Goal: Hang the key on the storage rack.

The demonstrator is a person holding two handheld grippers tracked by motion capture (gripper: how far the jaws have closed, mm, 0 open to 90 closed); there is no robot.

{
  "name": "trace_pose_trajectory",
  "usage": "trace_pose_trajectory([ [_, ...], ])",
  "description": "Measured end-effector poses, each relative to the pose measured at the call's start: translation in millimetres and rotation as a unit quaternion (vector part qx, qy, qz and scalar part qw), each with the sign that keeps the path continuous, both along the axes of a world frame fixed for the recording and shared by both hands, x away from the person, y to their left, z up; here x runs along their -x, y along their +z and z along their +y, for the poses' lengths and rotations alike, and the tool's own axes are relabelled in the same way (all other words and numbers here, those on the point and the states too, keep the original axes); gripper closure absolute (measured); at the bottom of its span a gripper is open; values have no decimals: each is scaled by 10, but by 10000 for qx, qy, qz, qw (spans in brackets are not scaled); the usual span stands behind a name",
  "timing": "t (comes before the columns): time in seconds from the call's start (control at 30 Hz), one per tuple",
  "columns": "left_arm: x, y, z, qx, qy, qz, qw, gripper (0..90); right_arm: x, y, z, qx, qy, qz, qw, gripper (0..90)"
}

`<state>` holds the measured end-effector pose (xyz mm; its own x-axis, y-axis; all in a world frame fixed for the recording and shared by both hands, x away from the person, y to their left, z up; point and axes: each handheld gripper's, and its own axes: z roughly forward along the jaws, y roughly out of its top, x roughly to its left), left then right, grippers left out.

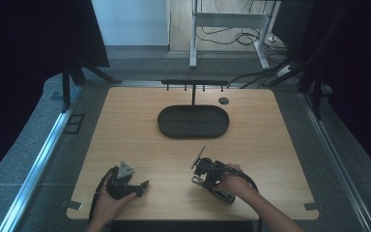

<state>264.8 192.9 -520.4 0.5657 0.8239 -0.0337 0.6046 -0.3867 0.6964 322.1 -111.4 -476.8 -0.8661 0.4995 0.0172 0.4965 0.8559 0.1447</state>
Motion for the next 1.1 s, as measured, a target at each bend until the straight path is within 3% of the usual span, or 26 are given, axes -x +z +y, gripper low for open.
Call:
trace_pose_trajectory([
  [0.23, -1, 0, 1, 1, 0, 1, 10000, 195, 1, 3, -31, 26, -45, -29, 10000, 804],
  [0.5, -2, 0, 0, 4, -1, -1, 10000, 195, -11, 223, -155, -415, -110, -118, 9990, 806],
  [0.8, -3, -1, -3, 13, 9, -4, 10000, 195, 13, 507, -310, -893, -270, -481, 9945, 807],
  [1.1, -4, -1, -1, 7, -1, -7, 10000, 195, -6, 672, -395, -1117, -404, -736, 9902, 807],
])
